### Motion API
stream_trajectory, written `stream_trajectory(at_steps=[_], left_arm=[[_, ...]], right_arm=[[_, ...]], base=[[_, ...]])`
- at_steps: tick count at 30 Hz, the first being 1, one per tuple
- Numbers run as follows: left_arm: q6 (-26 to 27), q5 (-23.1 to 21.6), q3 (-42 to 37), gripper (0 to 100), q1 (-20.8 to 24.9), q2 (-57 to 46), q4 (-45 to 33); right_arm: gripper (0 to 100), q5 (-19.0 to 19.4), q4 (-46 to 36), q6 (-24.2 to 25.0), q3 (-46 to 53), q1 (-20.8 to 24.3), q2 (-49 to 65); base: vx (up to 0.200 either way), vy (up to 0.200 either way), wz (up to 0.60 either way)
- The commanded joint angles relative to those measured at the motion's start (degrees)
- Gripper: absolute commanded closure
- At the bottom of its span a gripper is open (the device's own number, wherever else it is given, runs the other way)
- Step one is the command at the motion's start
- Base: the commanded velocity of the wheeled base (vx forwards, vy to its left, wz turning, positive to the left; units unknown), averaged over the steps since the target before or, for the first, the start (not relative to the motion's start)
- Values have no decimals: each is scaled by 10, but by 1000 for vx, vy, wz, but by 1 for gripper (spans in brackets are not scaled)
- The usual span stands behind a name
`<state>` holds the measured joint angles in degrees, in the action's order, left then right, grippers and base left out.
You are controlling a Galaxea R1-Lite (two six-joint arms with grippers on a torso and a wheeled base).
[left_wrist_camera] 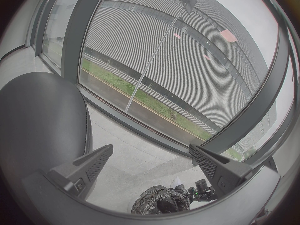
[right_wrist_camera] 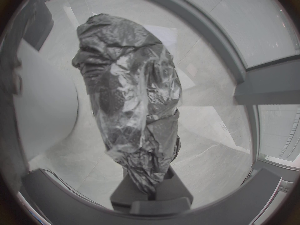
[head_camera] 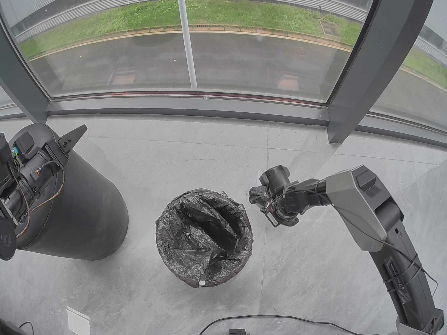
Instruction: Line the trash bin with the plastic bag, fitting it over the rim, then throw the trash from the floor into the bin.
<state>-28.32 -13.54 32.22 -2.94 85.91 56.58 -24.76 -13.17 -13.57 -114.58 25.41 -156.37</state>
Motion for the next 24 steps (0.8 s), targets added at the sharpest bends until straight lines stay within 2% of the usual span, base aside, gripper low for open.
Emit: stream_trajectory(at_steps=[1, 3, 5, 10, 11, 24], left_arm=[[0, 0, -1, 0, -1, -7, 0], [0, 0, -1, 0, -1, -7, 0], [0, -1, -1, 0, -1, -11, 1], [-1, -2, -1, 0, -1, -19, 0], [-1, -2, -2, 0, -1, -21, 0], [-1, -5, -15, 0, 12, -55, -1]], right_arm=[[100, -1, 0, -20, 0, 3, 90], [100, -1, -3, -21, 0, 3, 106], [100, -8, -39, -20, 0, 8, 144], [100, -15, -91, -19, 0, 38, 202], [100, -17, -112, -21, 0, 65, 232], [100, -35, -254, -3, 0, 231, 315]], base=[[0, 0, 0], [0, 0, 0], [0, 0, 0], [0, 0, 0], [0, 0, 0], [0, 0, 0]])
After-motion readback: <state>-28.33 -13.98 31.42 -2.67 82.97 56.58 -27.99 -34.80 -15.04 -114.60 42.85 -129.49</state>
